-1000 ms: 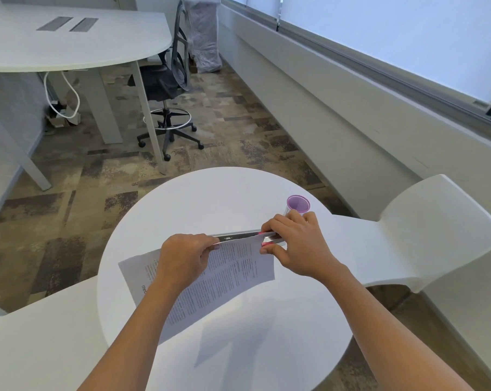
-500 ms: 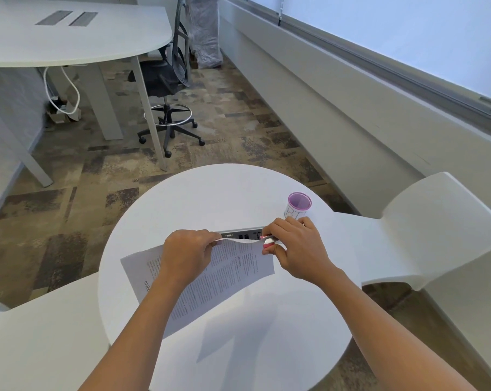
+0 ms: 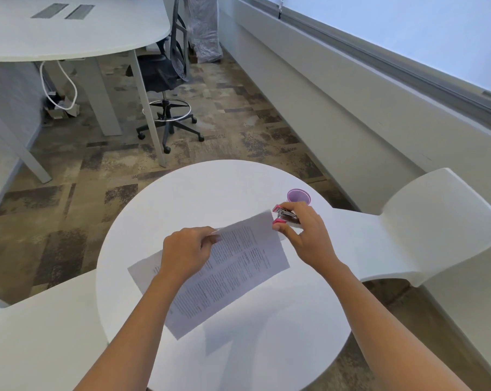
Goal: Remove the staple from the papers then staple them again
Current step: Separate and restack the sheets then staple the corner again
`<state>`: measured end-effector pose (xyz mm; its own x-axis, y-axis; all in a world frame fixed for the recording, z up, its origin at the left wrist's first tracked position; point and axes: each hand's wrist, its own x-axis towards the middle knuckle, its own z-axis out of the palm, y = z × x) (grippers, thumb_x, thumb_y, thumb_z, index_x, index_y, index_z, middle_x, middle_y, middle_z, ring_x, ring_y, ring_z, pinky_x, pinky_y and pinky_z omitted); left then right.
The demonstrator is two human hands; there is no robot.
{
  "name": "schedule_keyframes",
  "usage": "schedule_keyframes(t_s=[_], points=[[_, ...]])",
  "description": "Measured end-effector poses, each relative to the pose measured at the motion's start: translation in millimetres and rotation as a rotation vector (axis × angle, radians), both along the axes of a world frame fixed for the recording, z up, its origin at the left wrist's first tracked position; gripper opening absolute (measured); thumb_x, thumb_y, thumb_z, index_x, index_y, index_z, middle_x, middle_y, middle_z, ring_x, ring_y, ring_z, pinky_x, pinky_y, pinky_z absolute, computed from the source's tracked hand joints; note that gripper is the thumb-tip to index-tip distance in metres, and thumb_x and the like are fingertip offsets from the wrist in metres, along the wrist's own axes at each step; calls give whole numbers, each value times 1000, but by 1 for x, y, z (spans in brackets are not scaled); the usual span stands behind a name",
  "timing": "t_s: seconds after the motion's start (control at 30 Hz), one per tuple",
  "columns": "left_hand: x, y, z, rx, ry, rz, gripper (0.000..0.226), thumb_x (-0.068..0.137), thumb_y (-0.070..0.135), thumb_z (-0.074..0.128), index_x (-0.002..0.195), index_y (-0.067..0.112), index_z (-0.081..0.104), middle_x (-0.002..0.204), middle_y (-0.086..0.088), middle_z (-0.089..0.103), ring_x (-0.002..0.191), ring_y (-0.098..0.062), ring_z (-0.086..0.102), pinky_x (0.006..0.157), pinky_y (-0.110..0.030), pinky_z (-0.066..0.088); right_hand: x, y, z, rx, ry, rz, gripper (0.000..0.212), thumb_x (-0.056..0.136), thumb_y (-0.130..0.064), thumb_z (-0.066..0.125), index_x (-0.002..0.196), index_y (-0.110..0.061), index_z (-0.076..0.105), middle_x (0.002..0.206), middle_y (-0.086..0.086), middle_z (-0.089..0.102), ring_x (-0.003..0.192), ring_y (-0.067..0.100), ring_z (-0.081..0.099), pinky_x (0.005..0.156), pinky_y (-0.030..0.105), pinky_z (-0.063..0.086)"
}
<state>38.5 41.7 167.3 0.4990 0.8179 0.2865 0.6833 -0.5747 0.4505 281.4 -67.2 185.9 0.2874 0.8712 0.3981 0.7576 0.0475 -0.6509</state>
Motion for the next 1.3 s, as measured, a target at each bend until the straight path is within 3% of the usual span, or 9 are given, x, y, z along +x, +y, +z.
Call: schedule_keyframes(t_s=[0.07, 0.17, 0.37, 0.63, 0.73, 0.83, 0.9, 1.03, 1.3], points=[[2, 1, -2, -169, -36, 22, 13, 91, 33, 64, 93, 35, 77, 65, 19, 65, 57, -6, 54, 50, -17, 29, 1, 1, -4, 10, 110, -12, 33, 84, -62, 55, 109, -41, 51, 109, -22, 59, 101, 1, 59, 85, 17, 48], [3, 2, -7, -378, -173, 38, 12, 89, 46, 64, 79, 41, 70, 63, 22, 62, 58, -5, 59, 49, -21, 36, 2, 2, -13, -15, 254, -46, 36, 83, -55, 59, 111, -33, 54, 112, -11, 62, 102, 9, 61, 86, 28, 53], [5, 4, -15, -574, -351, 74, 26, 86, 47, 68, 61, 41, 65, 57, 18, 65, 55, -11, 61, 53, -28, 44, 2, 4, -18, -38, 363, -58, 25, 85, -48, 60, 106, -37, 55, 105, -19, 60, 97, 3, 59, 78, 21, 49], [10, 2, -32, -676, -430, 134, 21, 85, 45, 69, 80, 25, 76, 82, 6, 75, 73, -26, 71, 69, -50, 57, 10, 12, -32, -8, 408, -150, 22, 91, -31, 61, 113, -33, 56, 105, -24, 57, 99, 5, 58, 81, 16, 49], [12, 3, -44, -681, -401, 213, 25, 87, 46, 67, 84, 22, 74, 82, 1, 73, 73, -26, 69, 65, -44, 56, 13, 14, -38, 7, 458, -247, 26, 93, -28, 59, 118, -34, 51, 106, -32, 51, 98, -8, 55, 72, 2, 45], [16, -1, -56, -665, -377, 273, 27, 87, 47, 66, 83, 21, 71, 75, 5, 70, 65, -19, 66, 54, -27, 44, 18, 14, -53, -32, 504, -303, 28, 96, -26, 55, 123, -30, 49, 111, -23, 50, 96, -6, 53, 68, -5, 39], [20, -2, -66, -675, -341, 306, 26, 88, 48, 65, 84, 22, 69, 76, 6, 69, 64, -16, 65, 54, -24, 41, 21, 14, -67, -98, 540, -322, 31, 97, -24, 53, 127, -27, 48, 116, -17, 49, 99, 2, 52, 73, -2, 39], [28, -2, -96, -749, -352, 391, 31, 90, 45, 64, 82, 15, 68, 75, 2, 68, 65, -18, 62, 55, -25, 41, 25, 7, -100, -212, 599, -346, 33, 97, -20, 54, 128, -26, 48, 121, -11, 48, 108, 6, 47, 91, 21, 37], [42, -15, -167, -875, -226, 451, 17, 95, 24, 60, 88, 10, 66, 88, -6, 69, 80, -29, 66, 67, -33, 50, 16, -14, -144, -347, 621, -313, 33, 93, -11, 58, 123, -24, 53, 113, -7, 54, 103, 10, 52, 85, 16, 39]])
